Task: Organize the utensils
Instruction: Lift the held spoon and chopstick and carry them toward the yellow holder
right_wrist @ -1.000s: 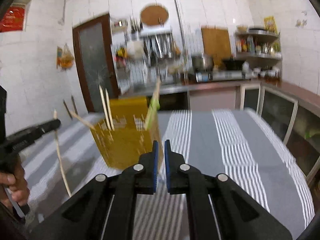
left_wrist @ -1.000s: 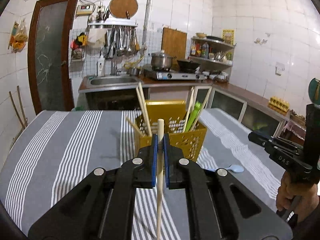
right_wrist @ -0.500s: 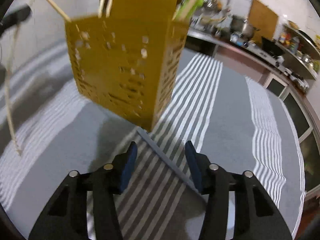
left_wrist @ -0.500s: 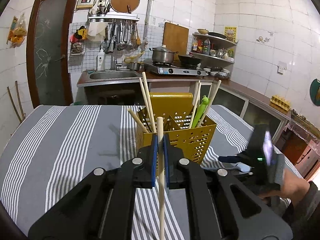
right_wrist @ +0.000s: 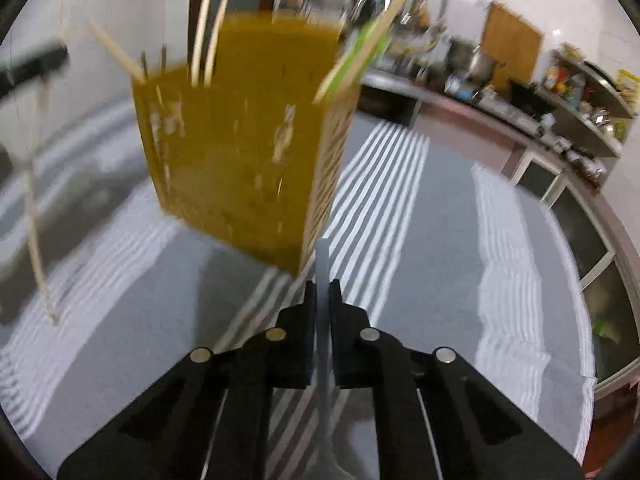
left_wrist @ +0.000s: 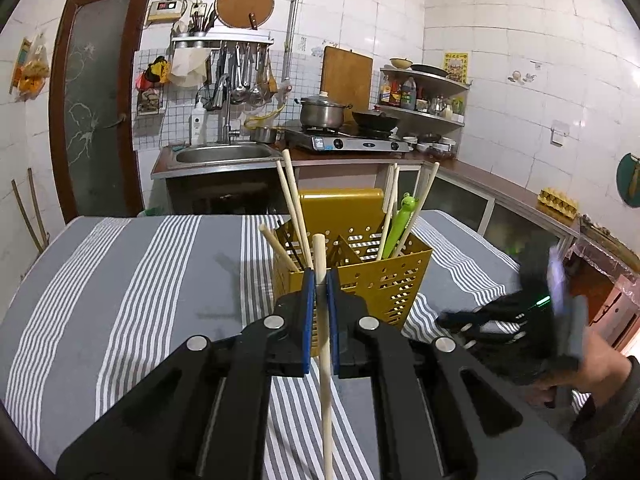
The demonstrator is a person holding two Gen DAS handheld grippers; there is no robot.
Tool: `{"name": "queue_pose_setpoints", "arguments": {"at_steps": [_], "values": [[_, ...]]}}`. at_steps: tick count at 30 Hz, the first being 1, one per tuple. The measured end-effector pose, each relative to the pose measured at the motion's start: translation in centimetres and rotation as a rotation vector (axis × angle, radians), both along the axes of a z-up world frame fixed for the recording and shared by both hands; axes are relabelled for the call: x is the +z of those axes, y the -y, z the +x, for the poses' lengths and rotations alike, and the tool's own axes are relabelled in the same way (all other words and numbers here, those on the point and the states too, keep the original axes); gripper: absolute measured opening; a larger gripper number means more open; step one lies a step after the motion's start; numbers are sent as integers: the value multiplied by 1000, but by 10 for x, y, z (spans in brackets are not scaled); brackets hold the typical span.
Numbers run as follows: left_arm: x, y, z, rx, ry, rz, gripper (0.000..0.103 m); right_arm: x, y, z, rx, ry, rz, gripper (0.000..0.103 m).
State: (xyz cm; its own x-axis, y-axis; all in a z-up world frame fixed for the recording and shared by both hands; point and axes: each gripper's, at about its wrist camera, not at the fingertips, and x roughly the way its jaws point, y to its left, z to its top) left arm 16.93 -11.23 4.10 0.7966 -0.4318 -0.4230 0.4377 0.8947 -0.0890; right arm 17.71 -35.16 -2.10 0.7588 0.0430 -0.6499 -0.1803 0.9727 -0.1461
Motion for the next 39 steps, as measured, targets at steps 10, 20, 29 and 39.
{"name": "queue_pose_setpoints", "arguments": {"at_steps": [10, 20, 29, 39], "values": [[22, 0, -14, -18, 48, -25, 5, 86, 15, -76, 8, 342, 218, 7], [-15, 24, 15, -57, -114, 64, 11, 93, 12, -73, -7, 359, 239, 7], [-45, 54, 31, -84, -189, 105, 50, 83, 29, -69, -27, 341, 261, 7], [-72, 110, 24, -190, -238, 229, 52, 71, 73, -67, -149, 320, 328, 7]]}}
